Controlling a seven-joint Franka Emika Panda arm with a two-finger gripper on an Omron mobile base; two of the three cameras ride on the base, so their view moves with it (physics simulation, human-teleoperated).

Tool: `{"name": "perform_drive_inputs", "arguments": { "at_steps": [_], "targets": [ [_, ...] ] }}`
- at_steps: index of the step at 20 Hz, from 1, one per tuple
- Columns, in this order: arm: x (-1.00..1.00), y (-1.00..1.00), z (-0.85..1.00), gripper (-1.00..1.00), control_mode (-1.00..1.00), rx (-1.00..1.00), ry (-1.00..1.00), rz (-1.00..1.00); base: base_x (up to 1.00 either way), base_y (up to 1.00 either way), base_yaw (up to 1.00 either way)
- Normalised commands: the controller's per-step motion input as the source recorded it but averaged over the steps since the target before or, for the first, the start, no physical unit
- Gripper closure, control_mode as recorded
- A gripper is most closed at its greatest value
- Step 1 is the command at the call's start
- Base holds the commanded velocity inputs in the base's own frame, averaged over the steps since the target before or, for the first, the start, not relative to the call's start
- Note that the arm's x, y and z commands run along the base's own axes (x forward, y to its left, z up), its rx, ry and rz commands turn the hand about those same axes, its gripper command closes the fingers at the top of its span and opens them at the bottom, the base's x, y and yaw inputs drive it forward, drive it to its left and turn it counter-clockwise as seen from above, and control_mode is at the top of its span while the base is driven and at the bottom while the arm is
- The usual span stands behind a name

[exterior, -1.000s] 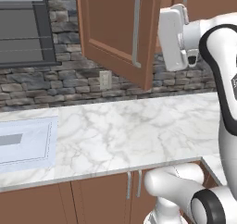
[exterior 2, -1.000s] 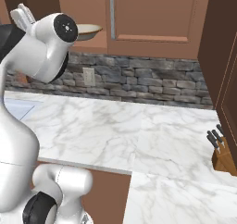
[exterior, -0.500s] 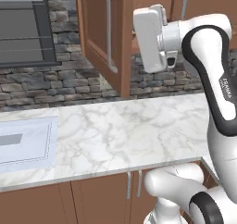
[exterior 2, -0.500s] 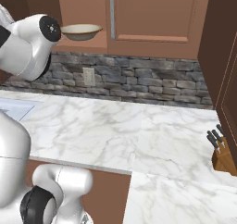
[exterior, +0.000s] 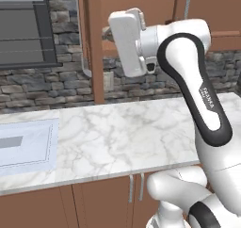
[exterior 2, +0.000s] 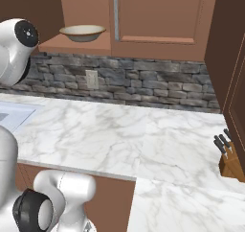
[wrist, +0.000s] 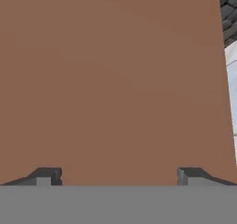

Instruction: Move the bowls from the cabinet to the plates on the dining table.

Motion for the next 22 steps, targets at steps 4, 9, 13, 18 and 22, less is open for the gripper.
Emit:
{"name": "perform_drive_inputs", "arguments": {
  "at_steps": [4,9,13,18,22],
  "targets": [
    [-0.09,-0.02,-0.08,-1.00,-1.00,-0.17,-0.01,-0.01,0.00,0.00,0.00],
    [-0.80,-0.36,0.00,-1.00,-1.00,-0.29,-0.06,-0.09,0.00,0.00,0.00],
    [-0.99,-0.78,-0.01,-1.00,-1.00,-0.24,-0.04,-0.14,0.00,0.00,0.00],
    [-0.72,-0.98,-0.19,-1.00,-1.00,-0.22,0.00,-0.15,0.00,0.00,0.00],
    [-0.44,-1.00,-0.13,-1.00,-1.00,-0.24,0.00,-0.14,0.00,0.00,0.00]
  ]
}}
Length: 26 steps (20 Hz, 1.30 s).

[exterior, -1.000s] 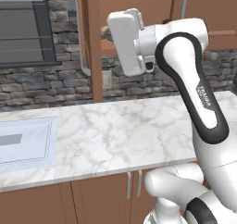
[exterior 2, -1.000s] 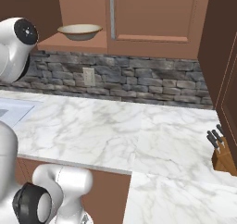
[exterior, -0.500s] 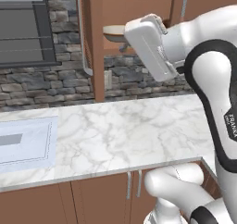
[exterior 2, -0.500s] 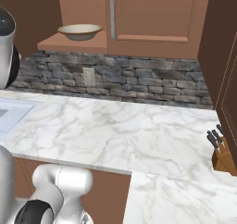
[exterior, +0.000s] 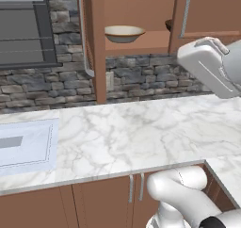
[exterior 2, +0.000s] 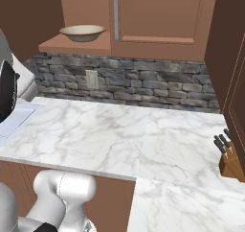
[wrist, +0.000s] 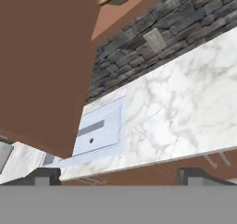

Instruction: Move the bowls from the cabinet to the plates on the dining table.

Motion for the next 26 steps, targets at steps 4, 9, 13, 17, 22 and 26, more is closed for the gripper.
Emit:
{"name": "perform_drive_inputs", "arguments": {
  "at_steps": [4,9,13,17,22,26],
  "targets": [
    [-0.44,-0.93,0.00,-1.00,-1.00,-0.25,0.00,-0.13,0.00,0.00,0.00],
    [-0.54,-0.65,0.00,-1.00,-1.00,-0.30,0.00,-0.08,0.00,0.00,0.00],
    [-0.24,-0.33,0.13,-1.00,-1.00,-0.32,0.00,-0.08,0.00,0.00,0.00],
    [0.04,-0.15,0.05,-1.00,-1.00,-0.16,0.00,-0.04,0.00,0.00,0.00],
    [0.44,-0.32,-0.07,-1.00,-1.00,-0.01,0.00,0.00,0.00,0.00,0.00],
    [0.75,-0.14,-0.14,-1.00,-1.00,0.00,-0.01,0.00,0.00,0.00,0.00]
  ]
}}
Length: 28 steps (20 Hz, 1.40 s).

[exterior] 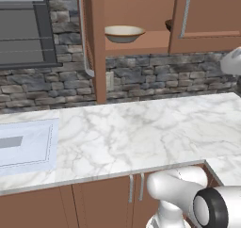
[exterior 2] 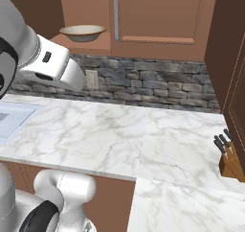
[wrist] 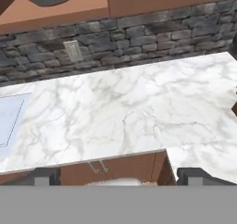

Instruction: Move the bowls from the cabinet to the plates on the dining table.

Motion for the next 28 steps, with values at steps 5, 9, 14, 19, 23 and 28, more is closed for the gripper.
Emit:
{"name": "perform_drive_inputs", "arguments": {
  "at_steps": [5,9,14,19,23,28],
  "targets": [
    [0.47,0.00,0.00,-1.00,-1.00,-0.09,-0.03,0.00,0.00,0.00,0.00],
    [0.17,-0.01,0.05,-1.00,-1.00,-0.11,-0.11,0.00,0.00,0.00,0.00],
    [0.24,-0.10,0.20,-1.00,-1.00,-0.04,-0.11,0.00,0.00,0.00,0.00],
    [0.28,-0.15,0.40,-1.00,-1.00,0.00,-0.04,-0.01,0.00,0.00,0.00],
    [0.27,-0.09,0.42,-1.00,-1.00,0.00,-0.03,-0.01,0.00,0.00,0.00],
    [0.41,-0.02,0.22,-1.00,-1.00,0.00,-0.01,-0.01,0.00,0.00,0.00]
  ]
}}
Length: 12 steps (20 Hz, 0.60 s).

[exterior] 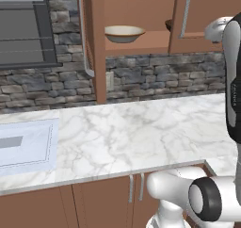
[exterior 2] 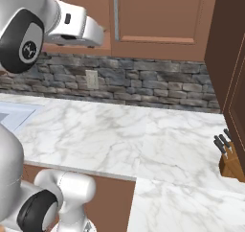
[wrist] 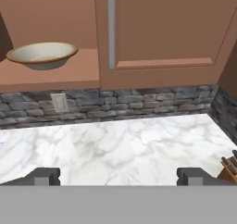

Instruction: Move the bowls from the cabinet to the plates on the dining table.

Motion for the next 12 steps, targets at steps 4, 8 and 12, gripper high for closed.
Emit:
{"name": "perform_drive_inputs", "arguments": {
  "at_steps": [4,8,12],
  "targets": [
    [0.49,0.00,0.15,-1.00,-1.00,0.02,-0.02,0.00,0.00,0.00,0.00],
    [0.62,-0.04,0.06,-1.00,-1.00,0.08,-0.01,0.00,0.00,0.00,0.00],
    [0.61,-0.16,0.00,-1.00,-1.00,0.06,-0.03,0.00,0.00,0.00,0.00]
  ]
}}
